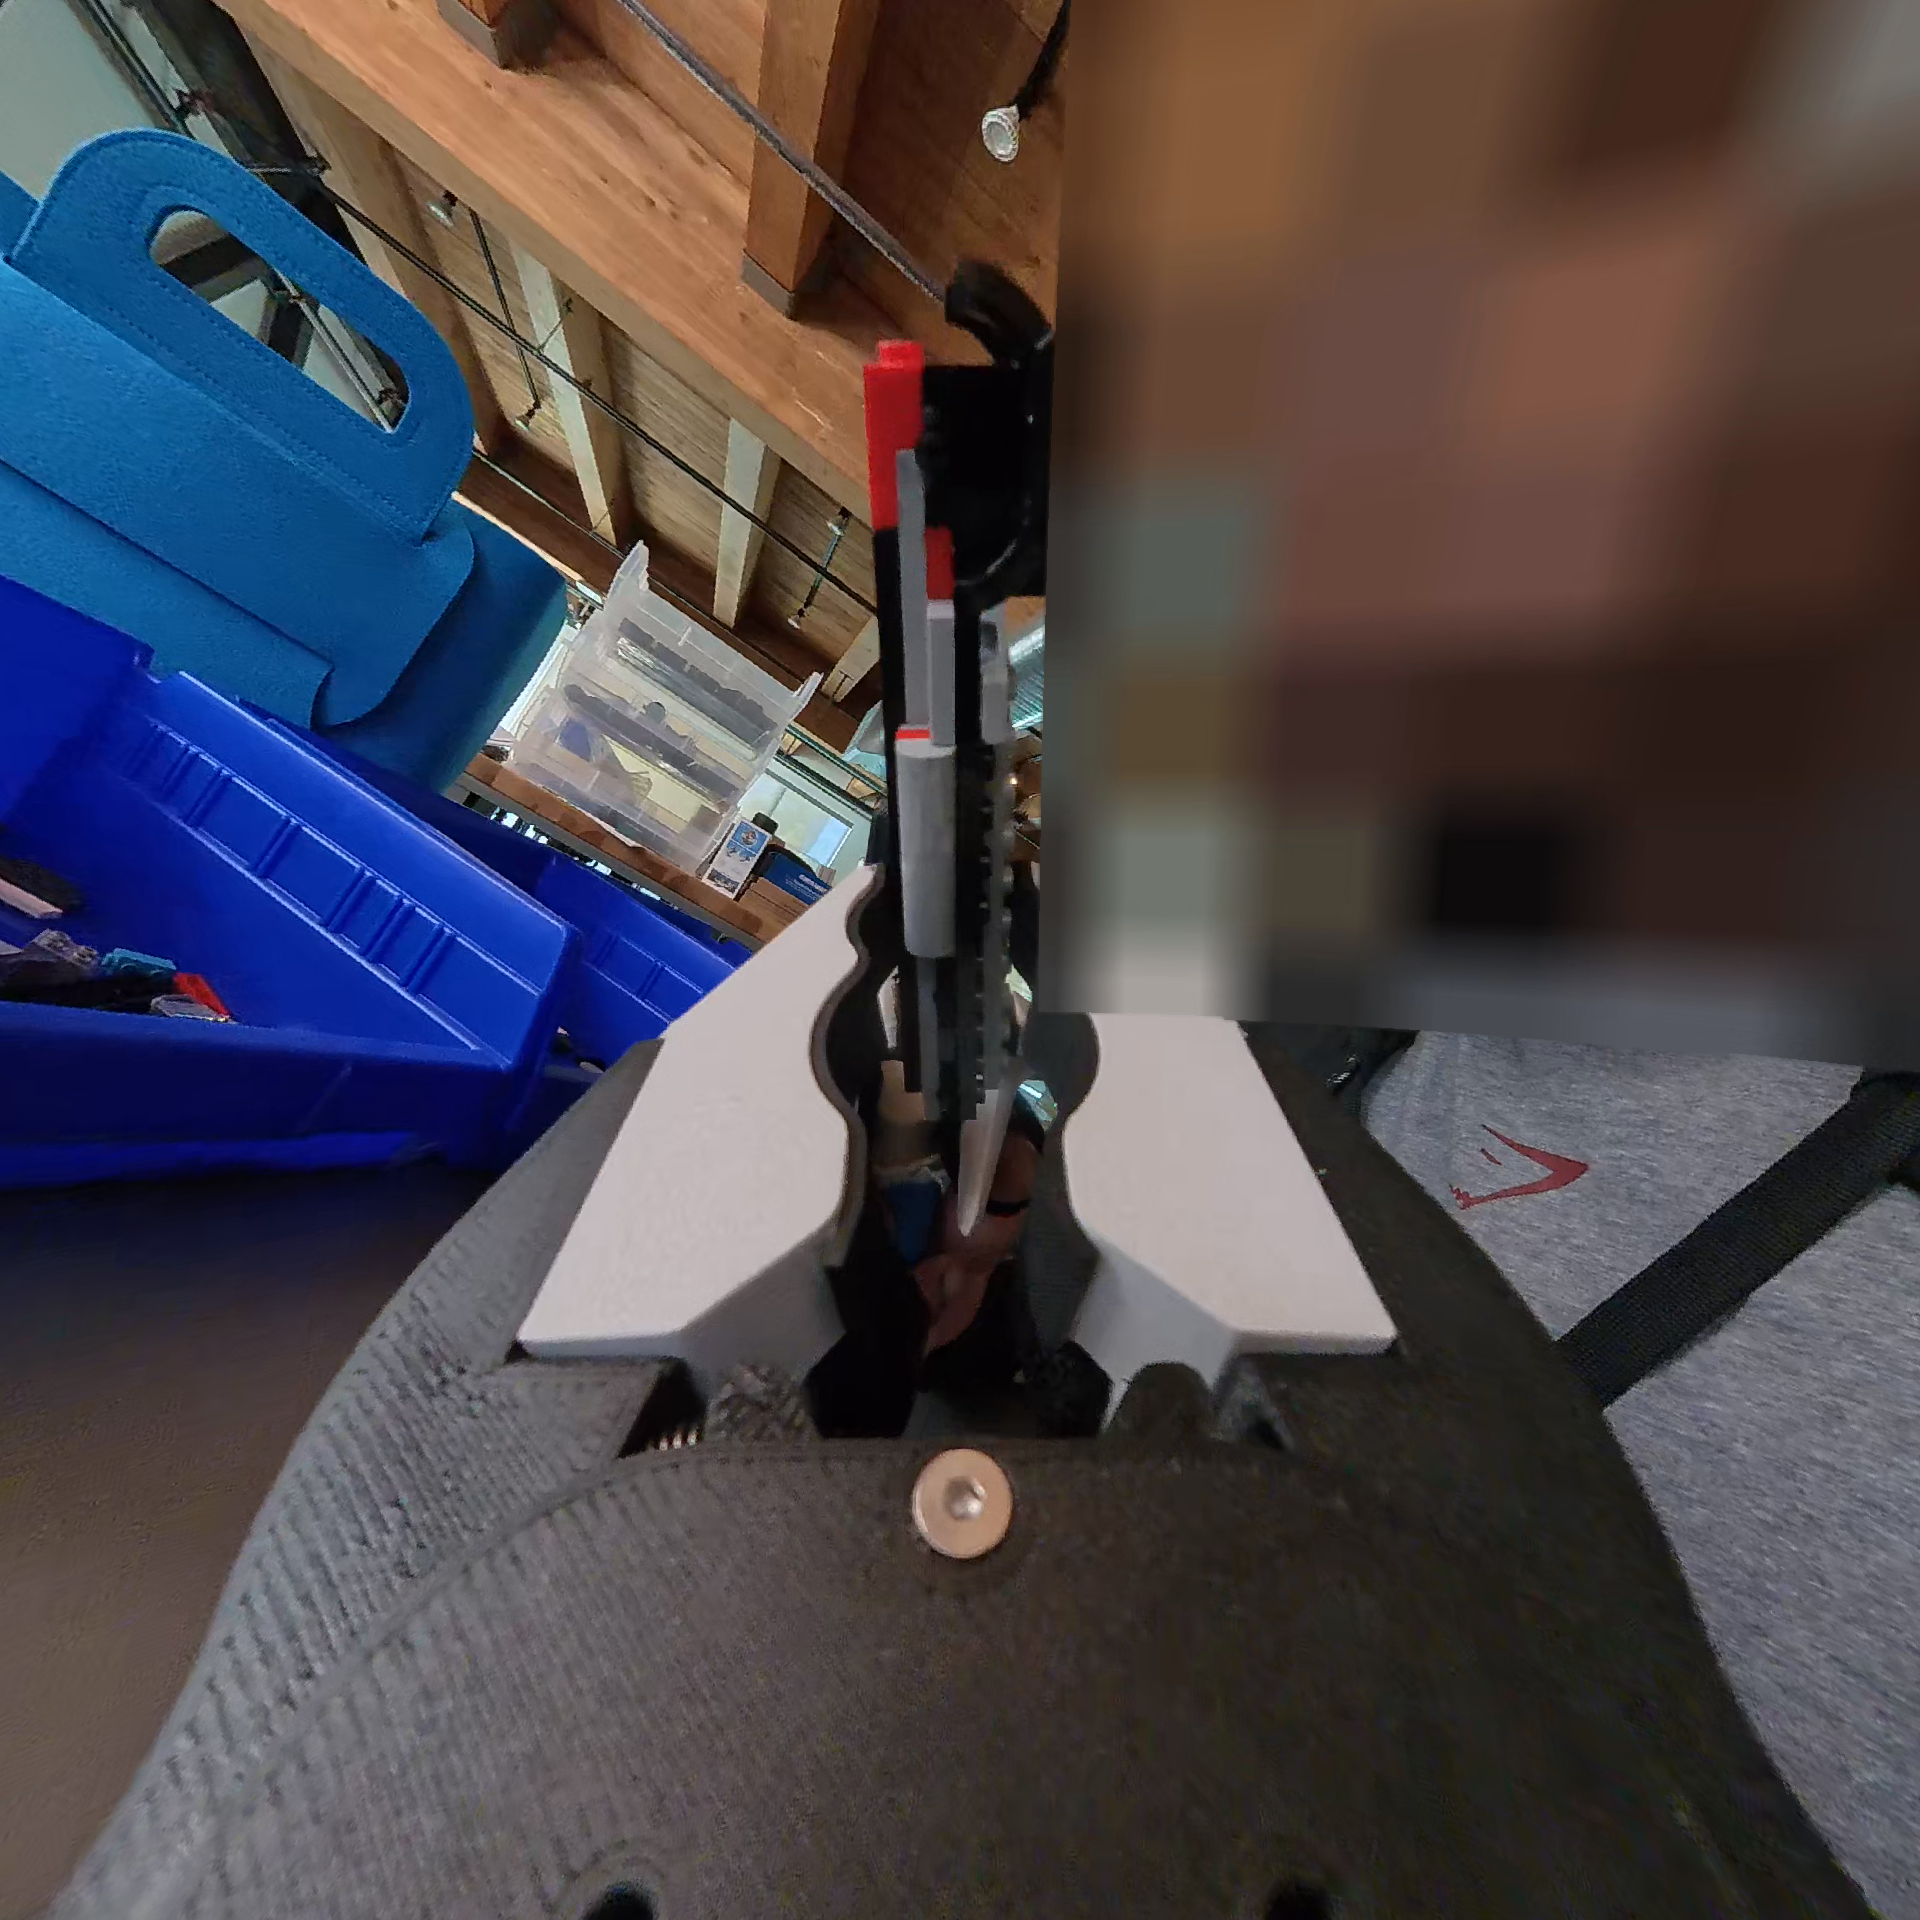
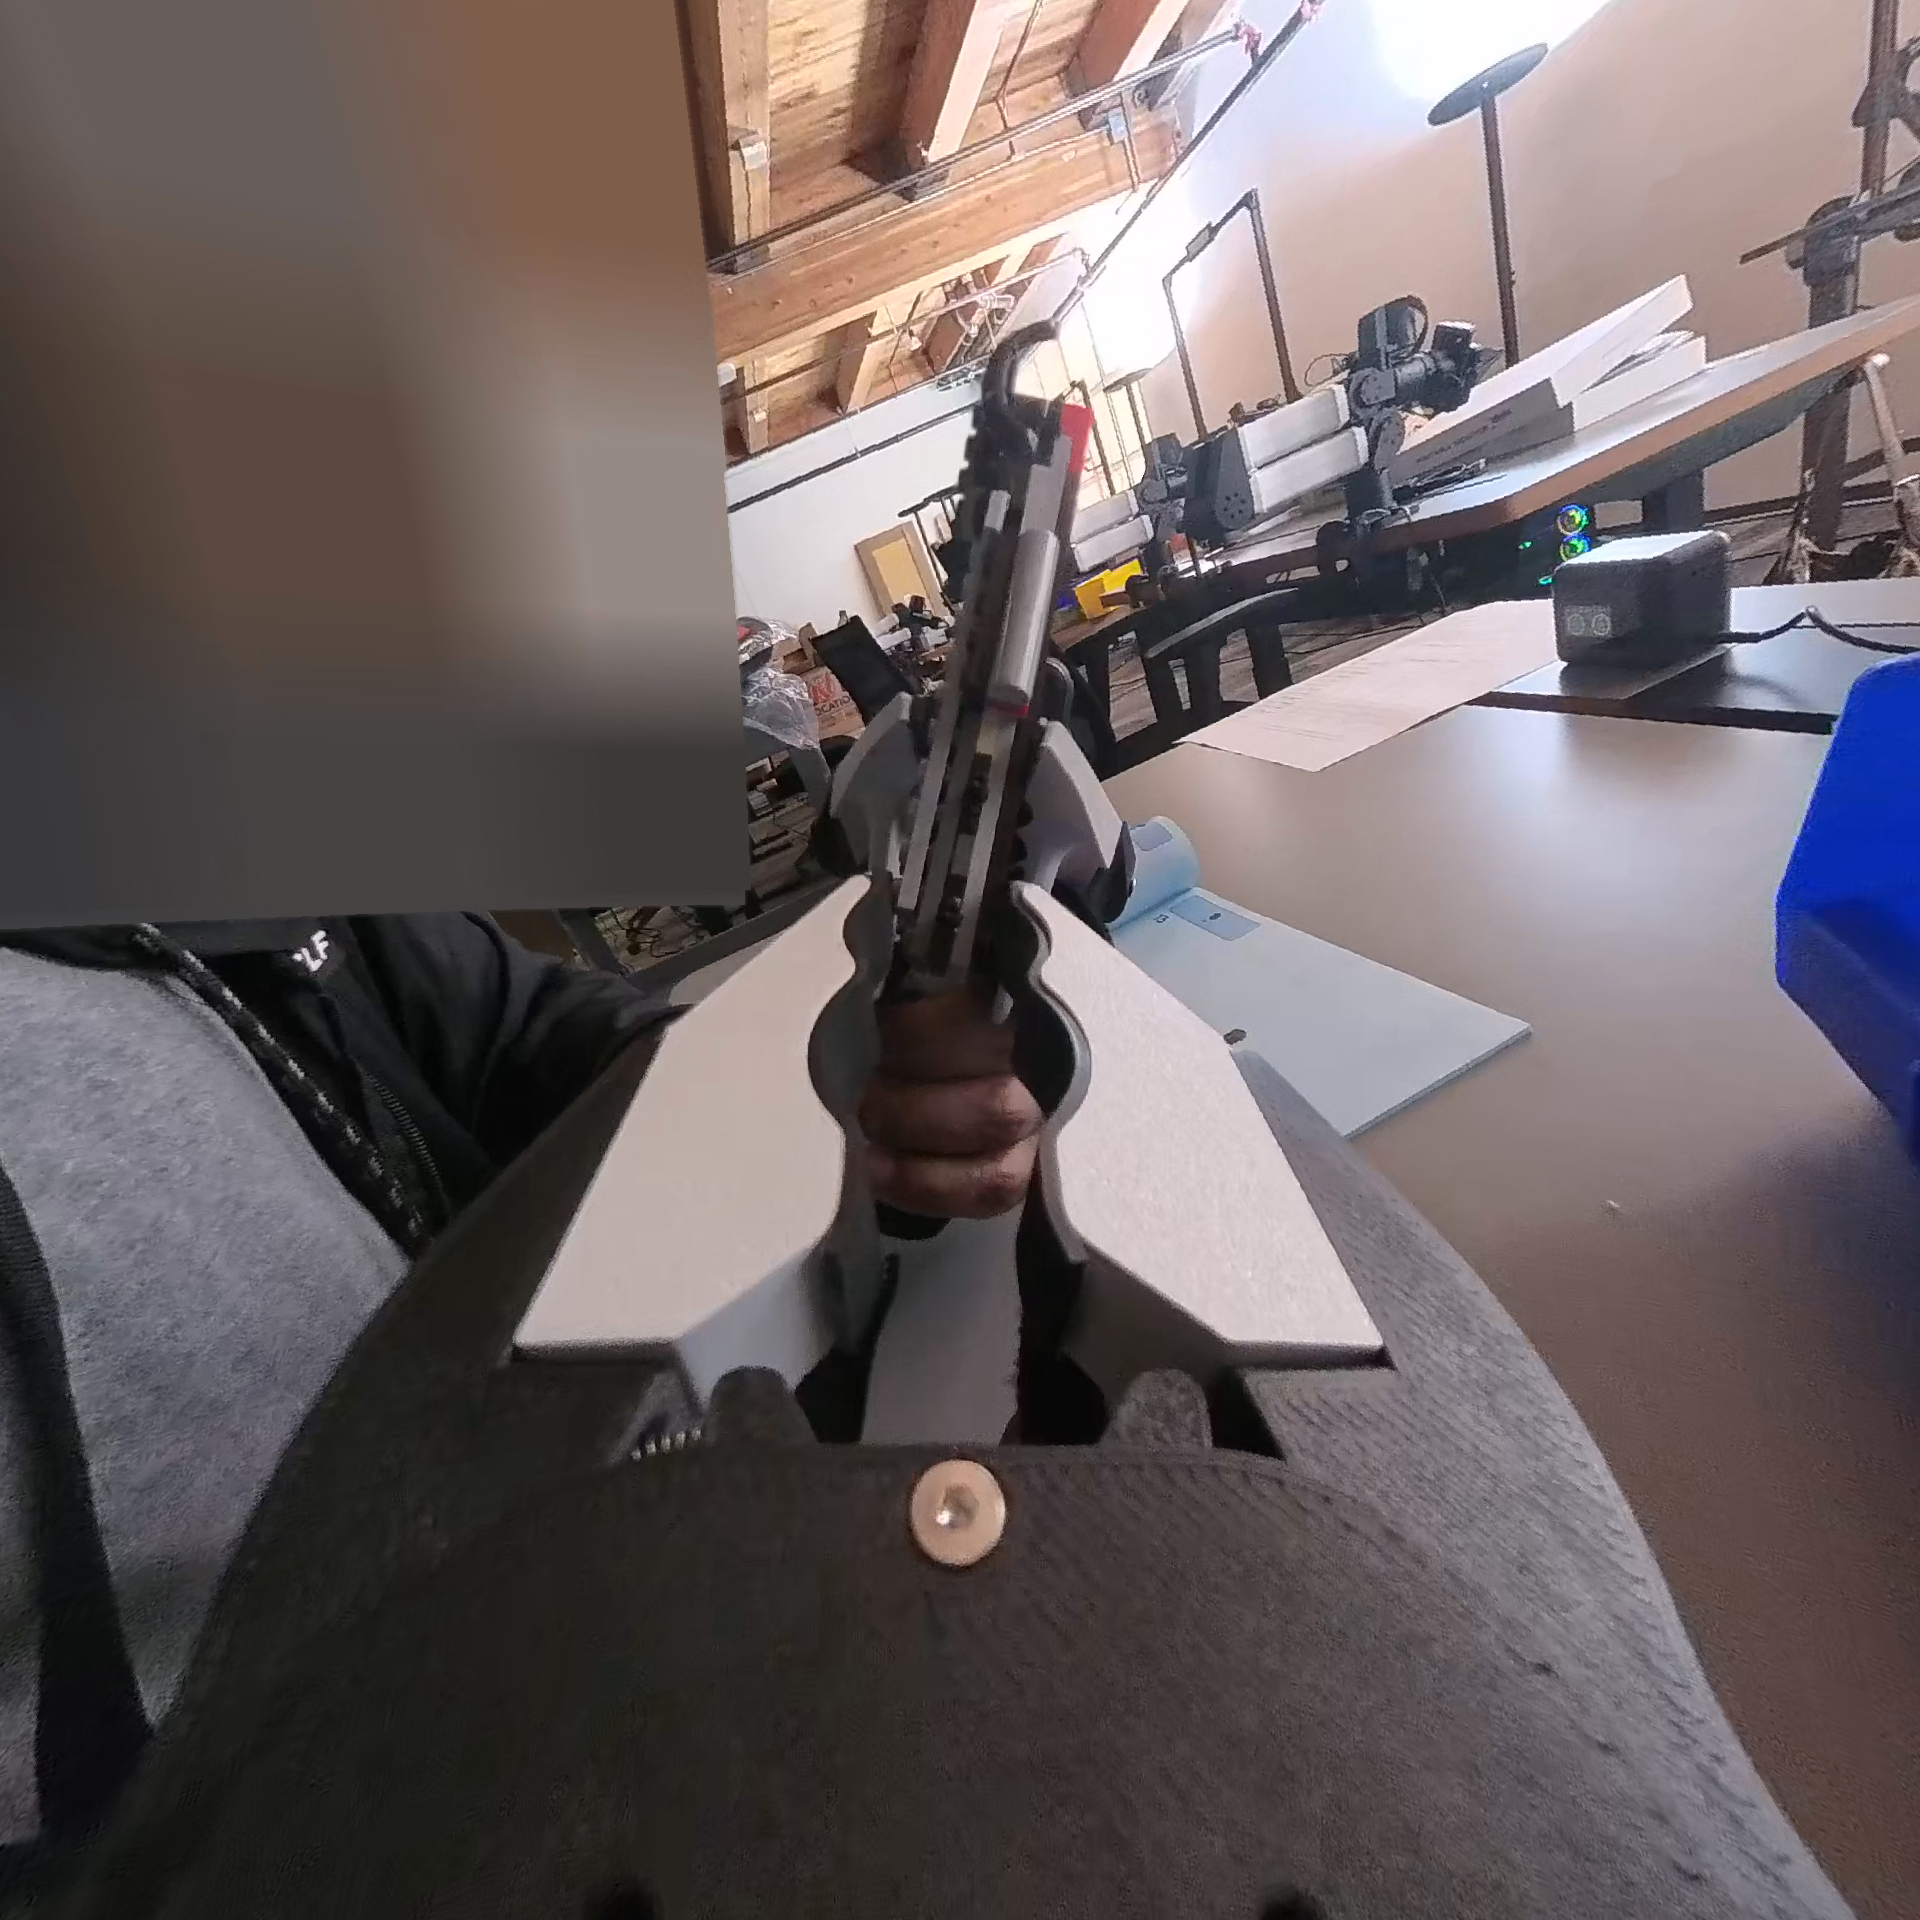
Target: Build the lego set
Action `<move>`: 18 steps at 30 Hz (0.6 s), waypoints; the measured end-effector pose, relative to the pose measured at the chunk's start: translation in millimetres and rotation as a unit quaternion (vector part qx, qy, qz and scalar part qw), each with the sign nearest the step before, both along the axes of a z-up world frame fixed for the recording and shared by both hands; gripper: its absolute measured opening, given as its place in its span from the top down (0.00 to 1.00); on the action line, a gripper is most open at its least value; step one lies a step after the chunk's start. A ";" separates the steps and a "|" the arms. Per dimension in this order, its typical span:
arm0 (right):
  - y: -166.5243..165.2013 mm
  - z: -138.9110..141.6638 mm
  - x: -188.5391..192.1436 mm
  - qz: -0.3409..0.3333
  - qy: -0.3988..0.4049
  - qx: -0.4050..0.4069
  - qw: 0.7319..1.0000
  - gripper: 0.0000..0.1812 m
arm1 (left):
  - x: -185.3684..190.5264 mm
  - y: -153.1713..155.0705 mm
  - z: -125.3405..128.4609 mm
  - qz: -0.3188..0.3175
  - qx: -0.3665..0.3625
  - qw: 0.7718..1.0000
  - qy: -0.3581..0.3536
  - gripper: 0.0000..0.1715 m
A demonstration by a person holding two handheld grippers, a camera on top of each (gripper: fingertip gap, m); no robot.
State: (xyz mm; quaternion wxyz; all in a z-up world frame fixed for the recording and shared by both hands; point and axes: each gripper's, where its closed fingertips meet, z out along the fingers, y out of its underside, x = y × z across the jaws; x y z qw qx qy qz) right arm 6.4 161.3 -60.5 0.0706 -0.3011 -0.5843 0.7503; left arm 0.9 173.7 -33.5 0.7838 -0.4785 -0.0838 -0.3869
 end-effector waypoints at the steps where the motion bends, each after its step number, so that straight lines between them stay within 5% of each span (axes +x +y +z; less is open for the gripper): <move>1: 0.8 -0.4 -0.7 -0.001 -0.001 0.001 1.000 0.87 | -1.0 1.0 -0.4 0.001 -0.006 1.000 -0.002 0.88; 7: 3.7 1.0 -0.5 0.008 0.002 0.005 1.000 0.87 | 5.0 1.3 -0.6 -0.018 -0.039 0.998 0.039 0.83; 18: 3.6 6.4 4.2 -0.001 0.039 0.021 0.999 0.87 | 9.9 -0.6 -3.1 -0.026 -0.029 0.998 0.052 0.88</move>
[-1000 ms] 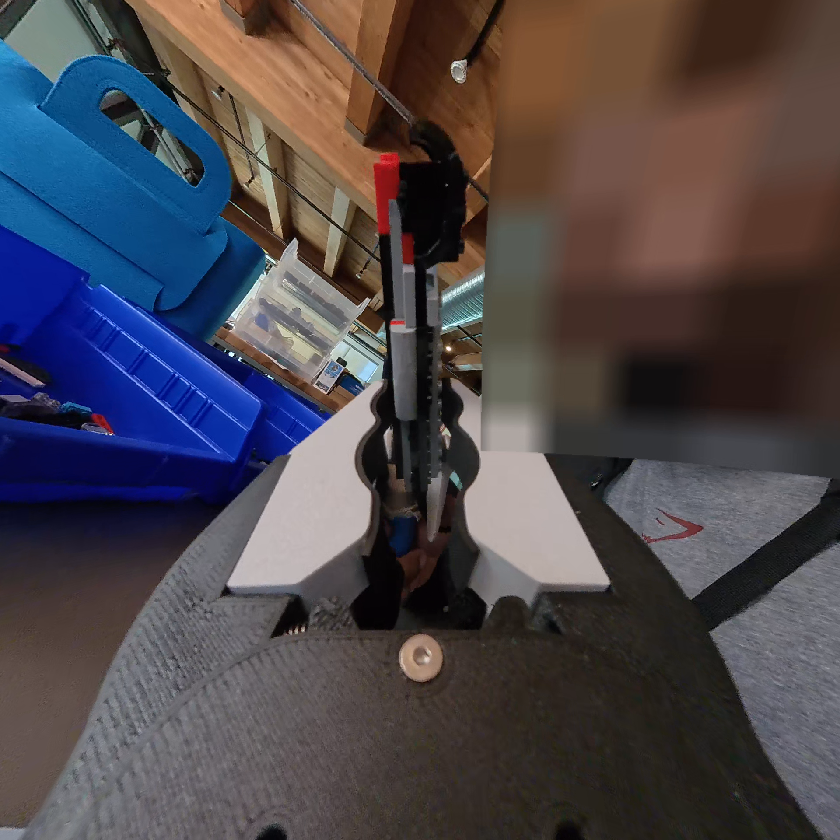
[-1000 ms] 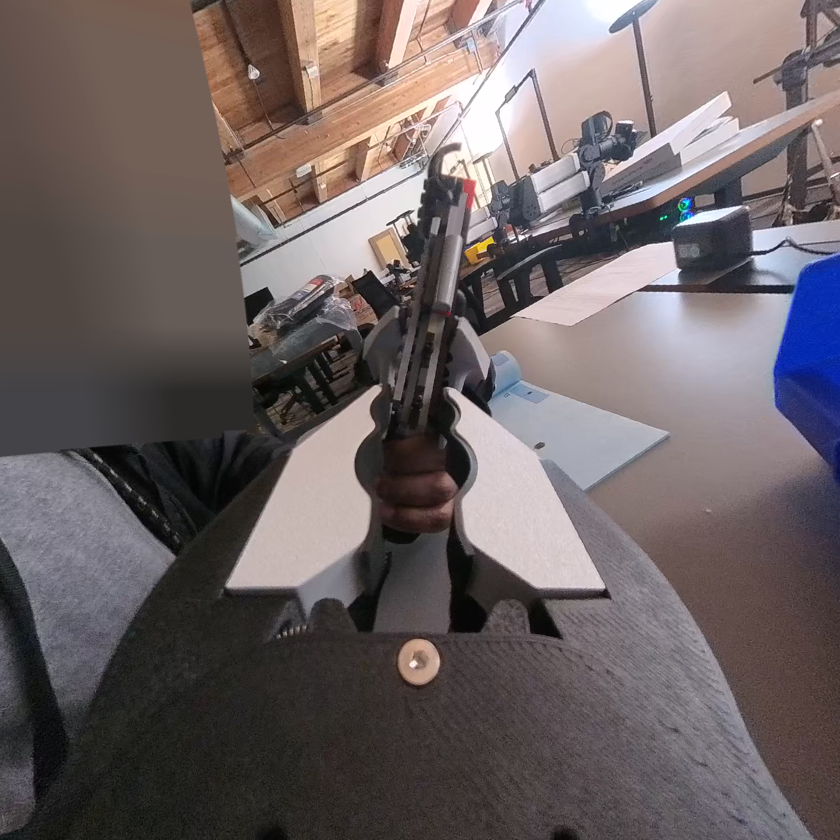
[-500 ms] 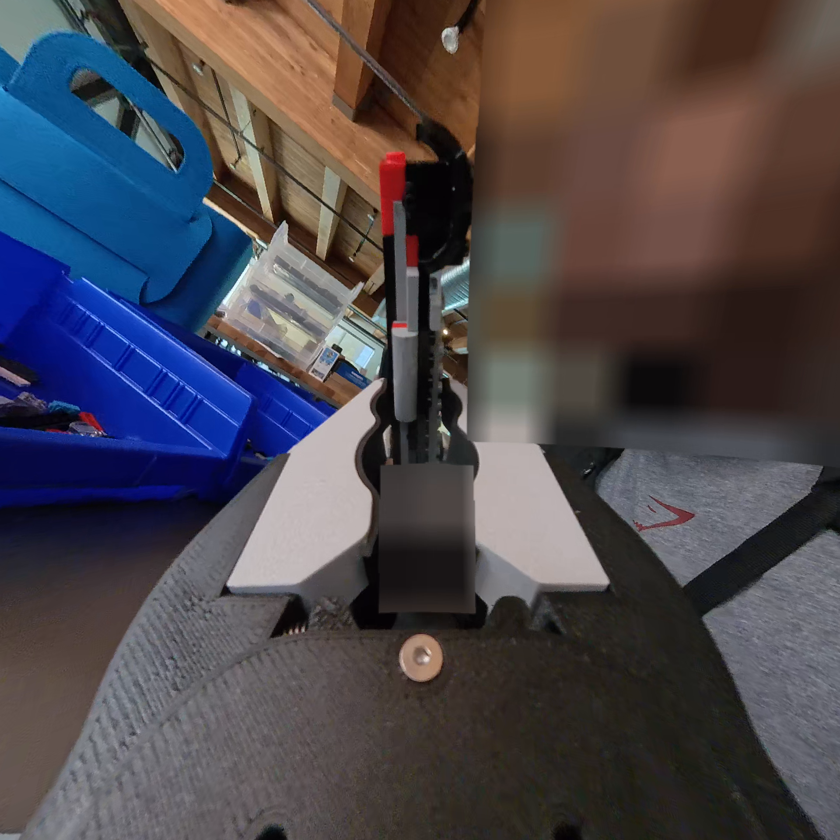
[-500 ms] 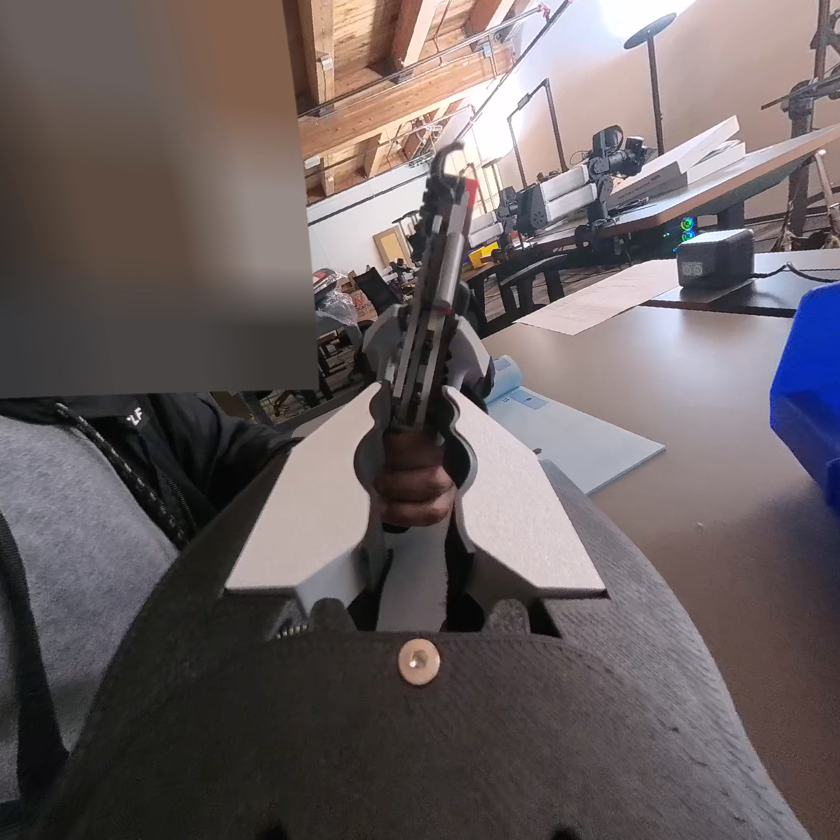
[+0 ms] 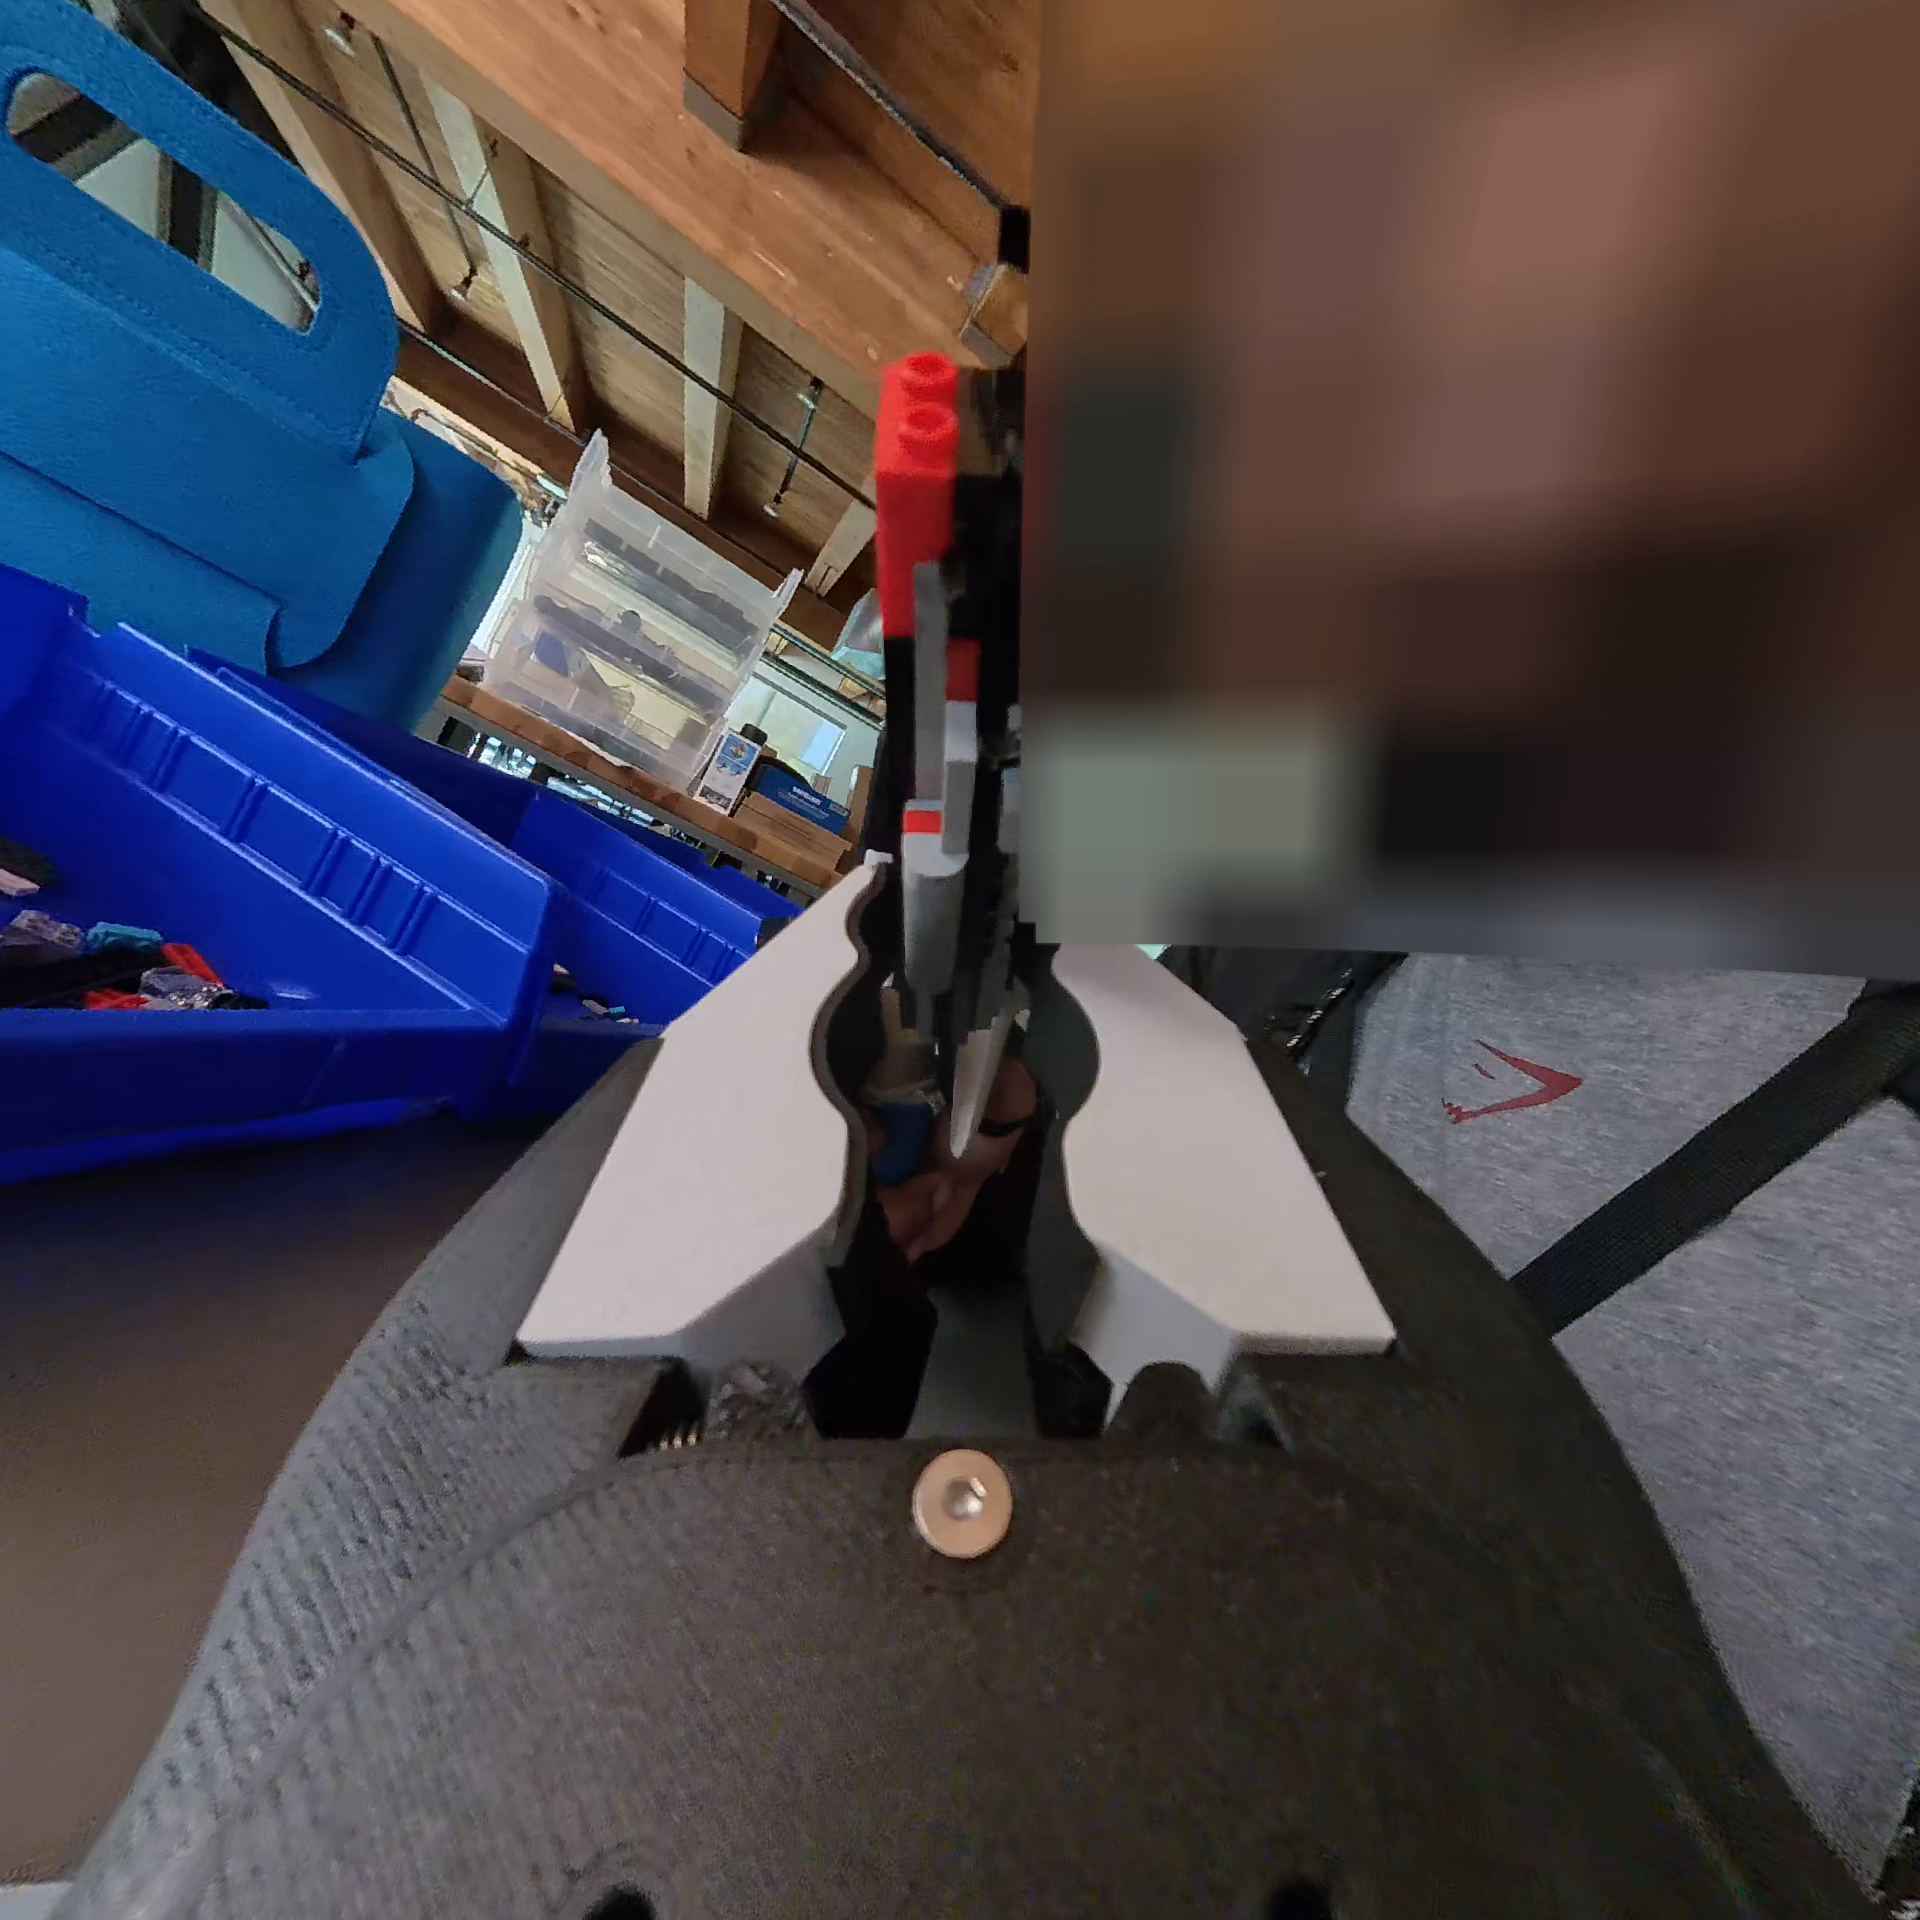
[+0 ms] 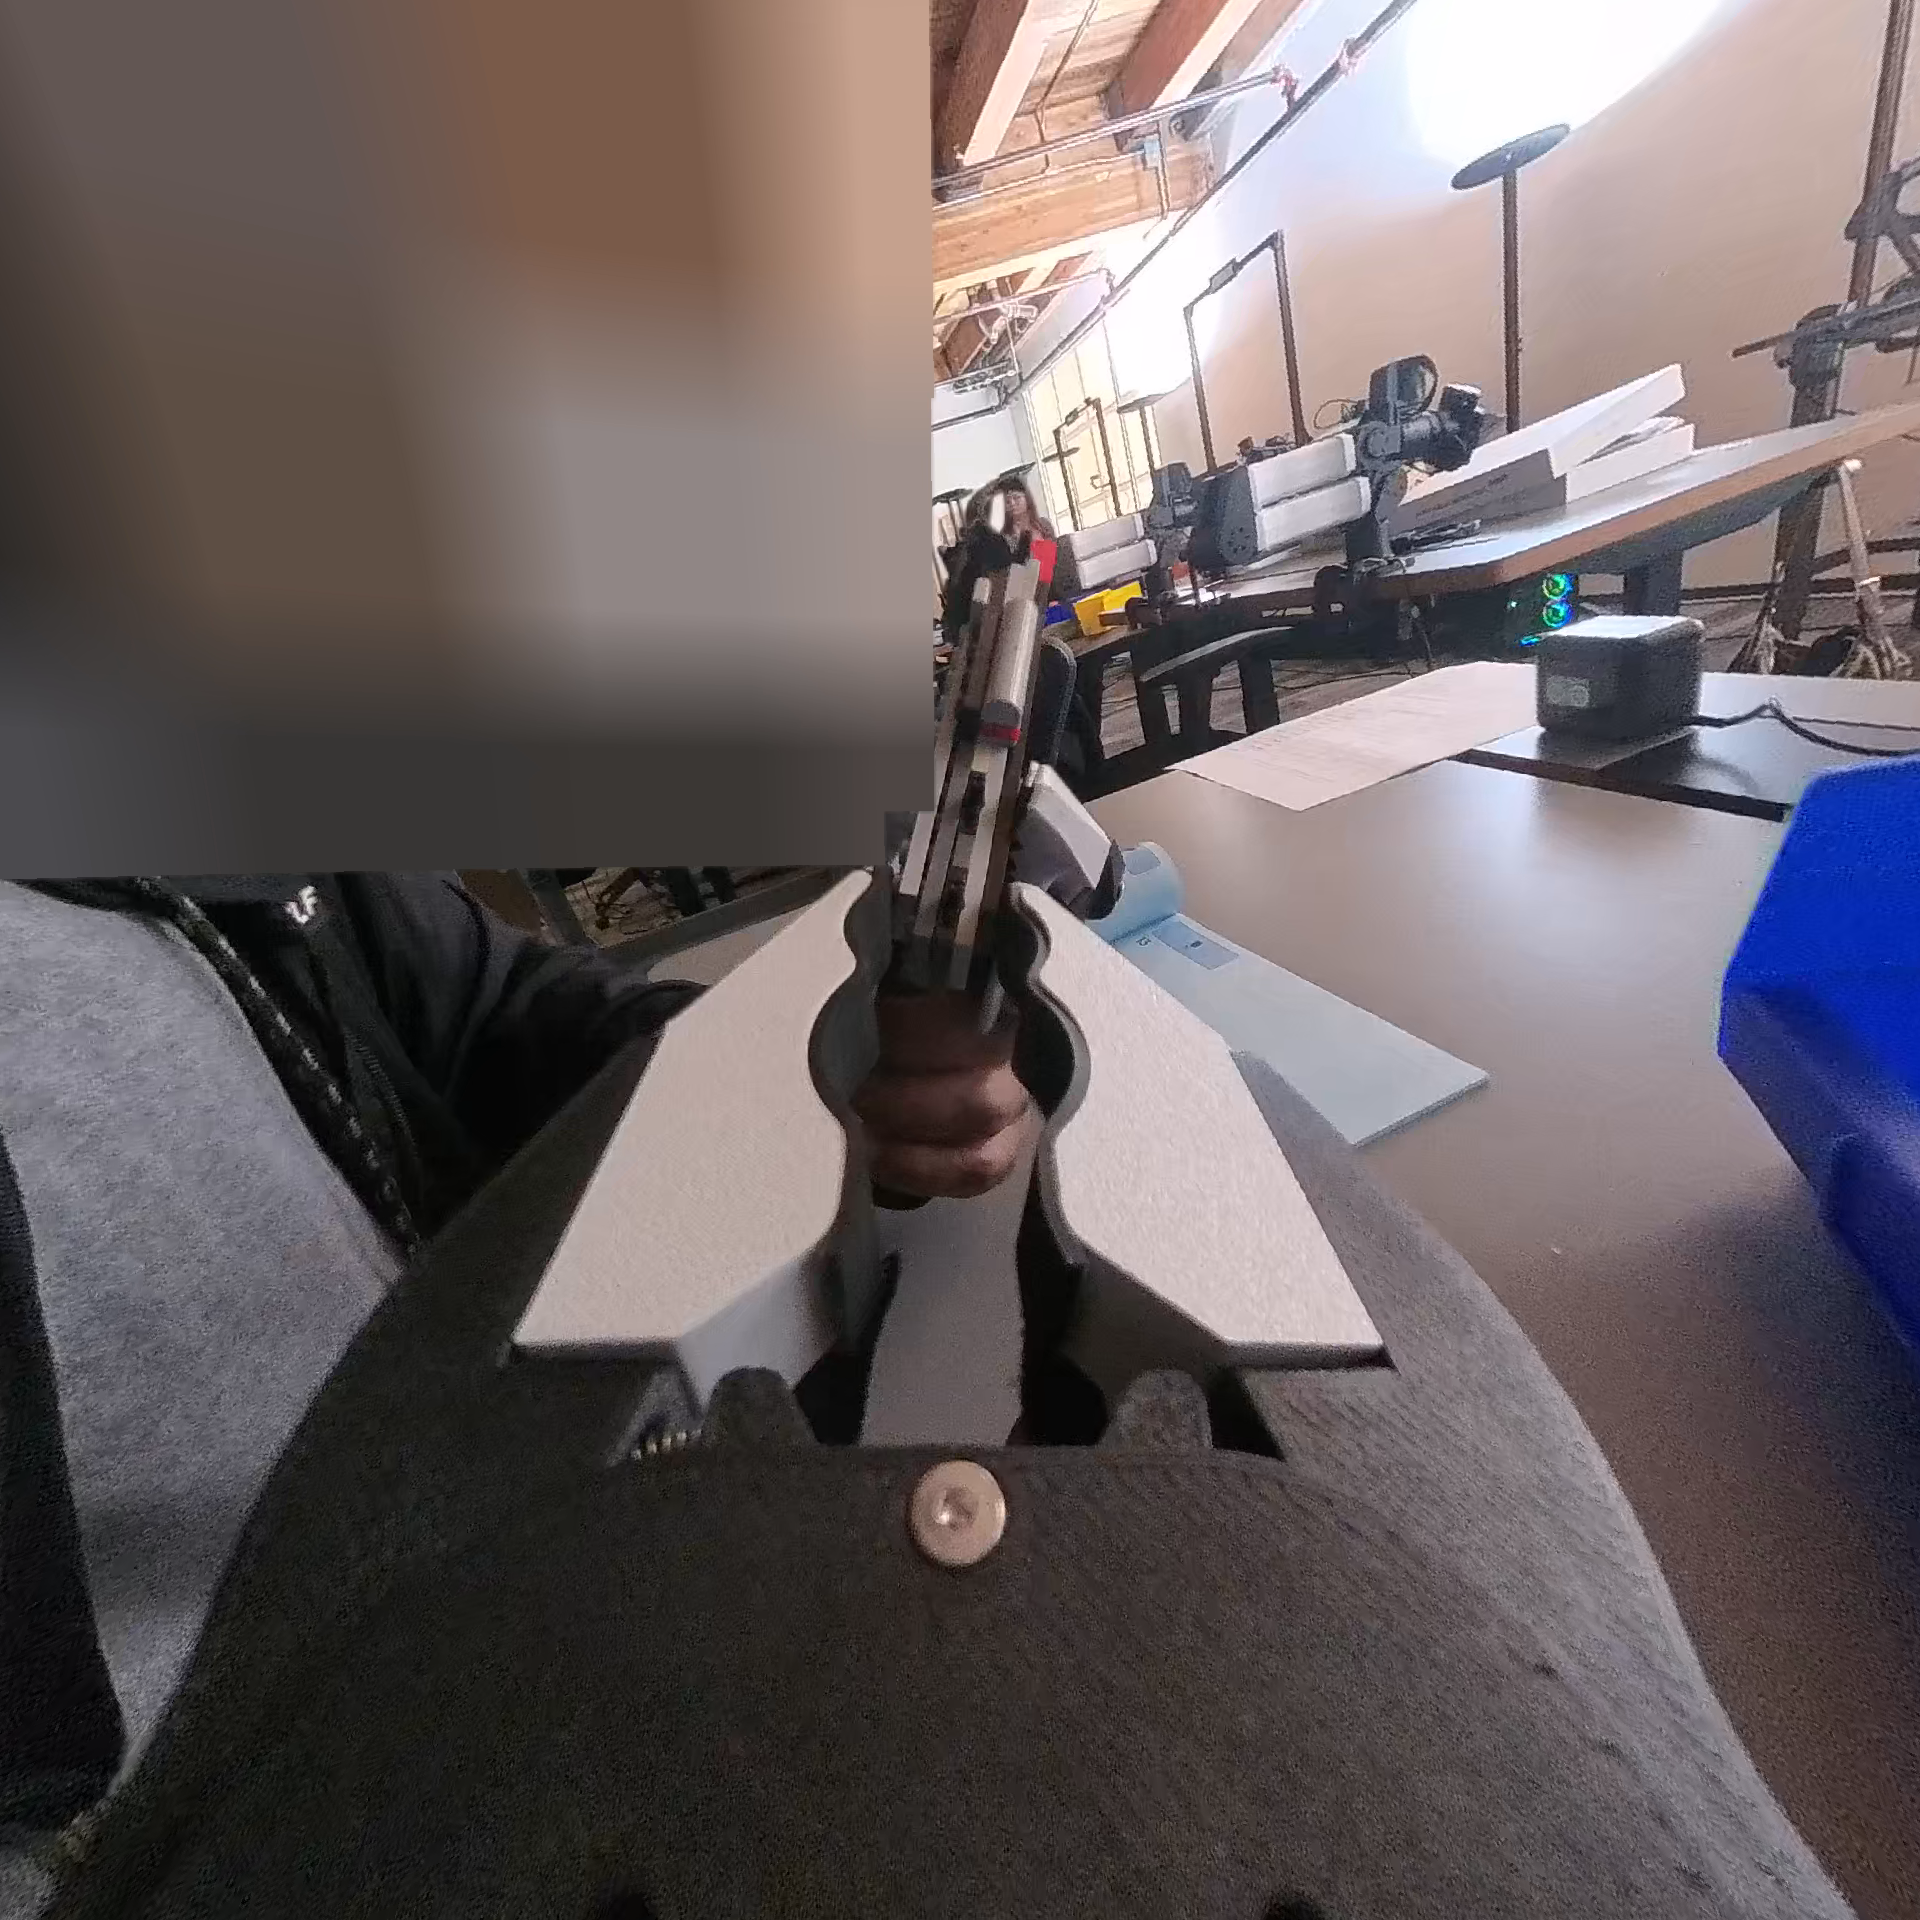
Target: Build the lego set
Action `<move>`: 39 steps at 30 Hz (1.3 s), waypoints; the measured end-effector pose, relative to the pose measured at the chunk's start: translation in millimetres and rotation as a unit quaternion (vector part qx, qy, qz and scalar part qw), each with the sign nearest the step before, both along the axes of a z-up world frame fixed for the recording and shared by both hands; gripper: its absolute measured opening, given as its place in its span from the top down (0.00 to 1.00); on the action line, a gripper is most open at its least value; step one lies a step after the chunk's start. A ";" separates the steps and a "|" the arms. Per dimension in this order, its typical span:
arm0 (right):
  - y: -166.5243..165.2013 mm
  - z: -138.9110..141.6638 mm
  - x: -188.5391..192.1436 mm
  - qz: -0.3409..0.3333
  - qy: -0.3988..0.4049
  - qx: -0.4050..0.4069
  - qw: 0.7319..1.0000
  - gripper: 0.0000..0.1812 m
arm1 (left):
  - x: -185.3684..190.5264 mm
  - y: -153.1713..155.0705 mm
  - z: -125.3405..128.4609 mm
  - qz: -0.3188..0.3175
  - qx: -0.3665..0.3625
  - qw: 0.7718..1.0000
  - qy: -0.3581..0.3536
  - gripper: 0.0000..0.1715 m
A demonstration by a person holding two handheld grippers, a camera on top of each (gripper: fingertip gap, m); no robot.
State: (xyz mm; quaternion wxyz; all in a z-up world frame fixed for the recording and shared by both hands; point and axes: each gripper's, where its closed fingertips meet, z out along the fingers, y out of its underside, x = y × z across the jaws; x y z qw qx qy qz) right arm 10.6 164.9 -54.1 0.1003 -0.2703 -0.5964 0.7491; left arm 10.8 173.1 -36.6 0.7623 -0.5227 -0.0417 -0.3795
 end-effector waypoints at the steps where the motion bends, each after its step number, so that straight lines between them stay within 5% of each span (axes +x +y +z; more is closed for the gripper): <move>1: -0.7 0.7 1.1 0.000 0.005 0.002 1.000 0.87 | 1.3 -0.9 0.7 0.000 0.006 1.000 0.004 0.88; 14: -0.1 0.9 -0.3 0.006 -0.002 -0.001 1.000 0.87 | -1.3 0.7 -0.4 0.031 0.000 0.999 0.016 0.88; 18: 4.0 2.2 -5.1 0.001 -0.016 -0.015 1.000 0.77 | 0.6 -0.1 3.1 0.033 0.003 0.999 0.025 0.88; 24: 0.1 8.7 3.0 0.010 0.014 -0.007 1.000 0.87 | 12.0 5.1 -2.3 0.033 -0.024 0.996 0.078 0.88; 39: -0.1 7.3 6.7 0.009 0.039 0.001 0.999 0.88 | 15.7 4.6 -3.7 0.032 -0.005 0.997 0.075 0.88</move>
